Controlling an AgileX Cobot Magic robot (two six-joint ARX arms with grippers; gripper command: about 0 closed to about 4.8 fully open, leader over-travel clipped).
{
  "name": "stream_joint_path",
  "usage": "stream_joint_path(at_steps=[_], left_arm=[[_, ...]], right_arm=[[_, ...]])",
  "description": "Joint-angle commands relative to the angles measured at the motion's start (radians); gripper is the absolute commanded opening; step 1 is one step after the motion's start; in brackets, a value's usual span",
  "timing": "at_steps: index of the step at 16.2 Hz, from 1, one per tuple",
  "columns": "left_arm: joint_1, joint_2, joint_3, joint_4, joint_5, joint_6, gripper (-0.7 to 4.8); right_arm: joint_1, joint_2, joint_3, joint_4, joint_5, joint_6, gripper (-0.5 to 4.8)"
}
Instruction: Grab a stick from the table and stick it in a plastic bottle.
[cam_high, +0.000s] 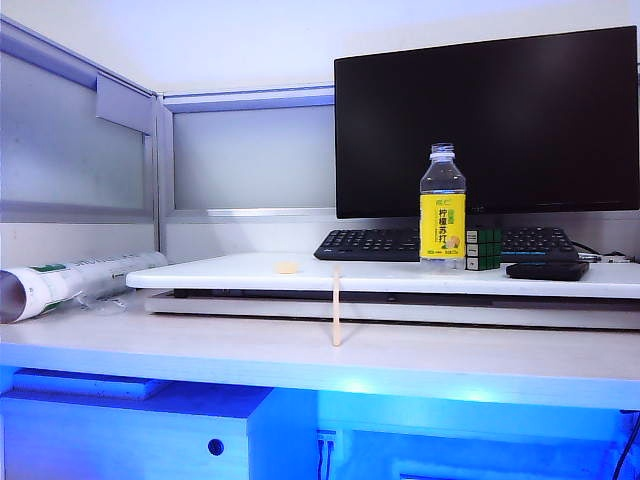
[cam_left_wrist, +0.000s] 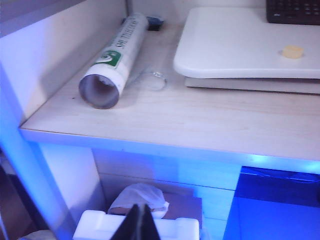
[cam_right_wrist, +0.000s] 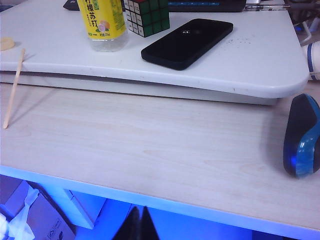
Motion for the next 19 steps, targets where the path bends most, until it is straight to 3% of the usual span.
stream_joint_path(at_steps=[1, 3, 4, 6, 12, 17, 19], left_arm=[[0.0, 0.001, 0.0, -0.001, 0.099, -0.003, -0.05], [0.0, 0.001, 0.001, 0.013, 0.261, -0.004, -0.05], [0.0, 0.001, 0.002, 0.018, 0.411, -0.005, -0.05], [0.0, 0.001, 0.002, 0.021, 0.504, -0.042, -0.05], [0.0, 0.001, 0.002, 0.023, 0.628, -0.064, -0.05], [0.0, 0.001, 0.002, 0.046, 0.68, -0.064, -0.05], [0.0, 0.001, 0.002, 0.048, 0.681, -0.064, -0.05]], right_arm=[[0.001, 0.0, -0.003, -0.013, 0.002, -0.002, -0.08], [0.001, 0.0, -0.002, -0.012, 0.001, -0.002, -0.08], [0.001, 0.0, 0.016, -0.009, 0.001, -0.002, -0.09], [0.001, 0.0, 0.042, 0.023, 0.0, 0.006, -0.09], [0.002, 0.0, 0.146, 0.079, -0.007, 0.056, -0.09], [0.002, 0.025, 0.282, 0.079, -0.106, 0.117, -0.02], [0.002, 0.112, 0.335, 0.073, -0.195, 0.164, 0.24]])
